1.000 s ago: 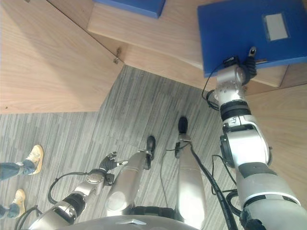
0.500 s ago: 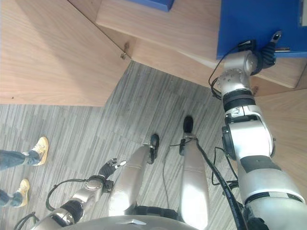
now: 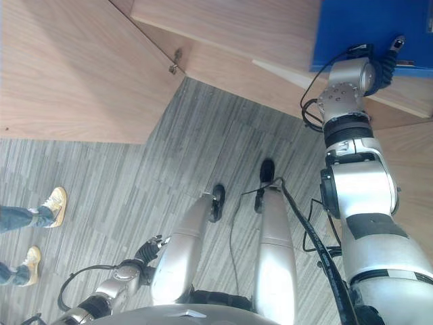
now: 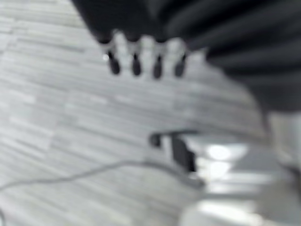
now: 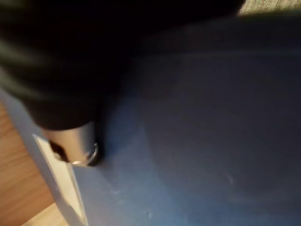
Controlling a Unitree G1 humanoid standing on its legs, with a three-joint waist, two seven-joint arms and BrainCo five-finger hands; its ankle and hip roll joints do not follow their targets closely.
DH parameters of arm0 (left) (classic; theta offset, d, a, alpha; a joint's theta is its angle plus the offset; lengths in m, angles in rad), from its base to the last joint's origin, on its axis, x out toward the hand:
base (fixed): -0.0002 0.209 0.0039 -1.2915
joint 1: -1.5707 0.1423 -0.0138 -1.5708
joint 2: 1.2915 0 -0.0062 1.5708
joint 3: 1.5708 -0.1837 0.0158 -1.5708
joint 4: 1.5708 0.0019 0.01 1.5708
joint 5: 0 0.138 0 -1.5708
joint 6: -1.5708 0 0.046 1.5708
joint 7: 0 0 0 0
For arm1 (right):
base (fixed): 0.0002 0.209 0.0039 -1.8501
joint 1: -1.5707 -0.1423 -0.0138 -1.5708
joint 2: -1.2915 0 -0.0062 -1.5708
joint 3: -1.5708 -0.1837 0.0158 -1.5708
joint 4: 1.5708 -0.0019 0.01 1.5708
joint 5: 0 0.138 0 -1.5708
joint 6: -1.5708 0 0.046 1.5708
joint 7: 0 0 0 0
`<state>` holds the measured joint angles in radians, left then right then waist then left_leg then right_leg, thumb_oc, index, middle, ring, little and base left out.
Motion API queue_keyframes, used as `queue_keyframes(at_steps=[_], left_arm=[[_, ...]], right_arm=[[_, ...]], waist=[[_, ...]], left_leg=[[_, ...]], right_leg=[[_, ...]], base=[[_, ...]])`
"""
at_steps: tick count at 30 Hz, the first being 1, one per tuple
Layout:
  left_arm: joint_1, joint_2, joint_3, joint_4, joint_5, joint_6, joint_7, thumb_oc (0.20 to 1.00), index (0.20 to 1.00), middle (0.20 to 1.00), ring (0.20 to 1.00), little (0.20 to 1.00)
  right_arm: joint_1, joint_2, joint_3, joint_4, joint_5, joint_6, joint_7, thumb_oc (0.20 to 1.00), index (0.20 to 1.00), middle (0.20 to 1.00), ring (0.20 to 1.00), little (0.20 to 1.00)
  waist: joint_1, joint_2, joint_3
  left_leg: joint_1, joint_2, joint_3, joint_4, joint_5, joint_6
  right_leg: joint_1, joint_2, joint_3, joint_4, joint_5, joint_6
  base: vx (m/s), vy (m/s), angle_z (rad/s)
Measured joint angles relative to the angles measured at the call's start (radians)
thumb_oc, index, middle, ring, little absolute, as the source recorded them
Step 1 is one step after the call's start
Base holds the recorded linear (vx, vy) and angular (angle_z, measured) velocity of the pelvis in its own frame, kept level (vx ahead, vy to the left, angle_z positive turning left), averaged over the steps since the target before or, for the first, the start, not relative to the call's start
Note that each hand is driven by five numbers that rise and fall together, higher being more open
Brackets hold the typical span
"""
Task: Put the empty folder in the office cabinet
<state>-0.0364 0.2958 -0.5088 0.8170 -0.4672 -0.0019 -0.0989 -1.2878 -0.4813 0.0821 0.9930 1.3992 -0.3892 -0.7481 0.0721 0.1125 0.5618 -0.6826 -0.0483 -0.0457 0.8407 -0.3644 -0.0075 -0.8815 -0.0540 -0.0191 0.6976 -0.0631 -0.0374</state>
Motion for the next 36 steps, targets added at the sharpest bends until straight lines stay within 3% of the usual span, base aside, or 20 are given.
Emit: queue_keyframes(at_steps=[1,2,5,7,10,11,14,24,27,32,36], left_arm=[[0.003,0.000,0.003,0.000,0.000,-0.001,0.000,1.000,1.000,1.000,1.000,1.000],[0.008,0.001,0.004,0.000,0.000,0.000,-0.001,1.000,1.000,1.000,1.000,1.000],[0.010,0.001,0.005,0.002,0.000,0.001,-0.003,1.000,1.000,1.000,1.000,1.000],[0.014,0.004,0.015,0.006,0.003,-0.001,-0.017,1.000,1.000,1.000,1.000,1.000],[0.019,0.007,0.041,0.006,0.004,-0.003,-0.027,1.000,1.000,1.000,1.000,1.000],[0.019,0.011,0.041,0.002,0.008,-0.002,-0.032,1.000,1.000,1.000,1.000,1.000],[0.019,0.014,0.041,0.002,0.009,0.002,-0.039,1.000,1.000,1.000,1.000,1.000],[0.036,0.063,0.048,-0.016,0.021,0.028,-0.050,1.000,1.000,1.000,1.000,1.000],[0.036,0.091,0.049,-0.025,0.020,0.036,-0.052,1.000,1.000,1.000,1.000,1.000],[0.044,0.135,0.048,-0.043,0.018,0.043,-0.058,1.000,1.000,1.000,1.000,1.000],[0.046,0.141,0.047,-0.062,0.010,0.046,-0.058,1.000,1.000,1.000,1.000,1.000]], right_arm=[[0.000,-0.006,0.001,0.005,0.006,0.036,0.015,1.000,1.000,1.000,1.000,1.000],[-0.006,-0.031,0.025,0.038,-0.005,0.150,0.067,1.000,1.000,1.000,1.000,1.000],[-0.008,-0.047,0.049,0.042,-0.013,0.256,0.114,1.000,1.000,1.000,1.000,1.000],[-0.008,-0.059,0.113,0.045,-0.125,0.407,0.223,1.000,1.000,1.000,1.000,1.000],[-0.008,-0.083,0.161,0.046,-0.245,0.520,0.349,1.000,1.000,1.000,1.000,1.000],[-0.008,-0.098,0.196,0.057,-0.314,0.573,0.441,1.000,1.000,1.000,1.000,1.000],[-0.008,-0.113,0.211,0.067,-0.399,0.634,0.571,1.000,1.000,1.000,1.000,1.000],[-0.007,-0.122,0.273,0.149,-0.668,0.646,0.664,1.000,1.000,1.000,1.000,1.000],[-0.007,-0.144,0.290,0.150,-0.736,0.651,0.648,1.000,1.000,1.000,1.000,1.000],[-0.007,-0.176,0.353,0.154,-0.992,0.617,0.548,1.000,1.000,1.000,1.000,1.000],[-0.008,-0.185,0.358,0.152,-1.047,0.580,0.495,1.000,1.000,1.000,1.000,1.000]], waist=[[0.000,0.000,0.000],[0.004,0.000,0.000],[0.003,0.000,0.000],[0.003,0.000,0.000],[0.000,0.000,0.000],[-0.003,0.000,0.000],[-0.008,0.000,0.000],[-0.014,-0.001,-0.003],[-0.021,-0.001,-0.003],[-0.031,-0.002,-0.003],[-0.031,-0.002,-0.004]], left_leg=[[-0.006,0.000,0.000,0.006,0.000,0.000],[-0.020,0.000,0.001,0.019,0.000,0.000],[-0.035,0.000,0.001,0.029,0.000,0.000],[-0.040,0.007,0.005,0.040,0.000,-0.001],[-0.039,0.009,0.008,0.051,0.000,0.001],[-0.035,0.010,0.009,0.060,-0.001,0.003],[-0.026,0.010,0.009,0.069,-0.004,0.008],[-0.026,0.009,0.010,0.087,-0.005,0.031],[-0.032,0.008,0.014,0.085,0.004,0.046],[-0.035,0.003,0.047,0.084,0.010,0.071],[-0.036,-0.002,0.050,0.078,0.008,0.070]], right_leg=[[-0.004,0.001,0.000,0.000,0.003,0.001],[-0.013,0.000,0.000,0.000,0.010,0.001],[-0.021,0.001,0.000,-0.004,0.018,0.006],[-0.020,0.008,0.002,-0.013,0.032,0.006],[-0.015,0.010,0.004,-0.014,0.038,0.008],[-0.008,0.011,0.005,-0.011,0.038,0.008],[0.007,0.012,0.005,-0.013,0.041,0.013],[0.037,0.016,0.007,-0.063,0.063,0.047],[0.049,0.016,0.005,-0.104,0.075,0.065],[0.046,0.011,0.032,-0.107,0.076,0.070],[0.047,0.009,0.033,-0.126,0.084,0.081]], base=[[-0.04,-0.060,-0.02],[-0.04,-0.060,-0.02],[-0.03,-0.045,-0.01],[-0.03,-0.038,-0.10],[-0.03,-0.035,-0.06],[-0.03,-0.038,-0.03],[-0.01,-0.011,0.00],[-0.01,0.000,-0.05],[-0.04,0.009,-0.06],[-0.03,0.017,-0.04],[-0.01,0.015,-0.08]])
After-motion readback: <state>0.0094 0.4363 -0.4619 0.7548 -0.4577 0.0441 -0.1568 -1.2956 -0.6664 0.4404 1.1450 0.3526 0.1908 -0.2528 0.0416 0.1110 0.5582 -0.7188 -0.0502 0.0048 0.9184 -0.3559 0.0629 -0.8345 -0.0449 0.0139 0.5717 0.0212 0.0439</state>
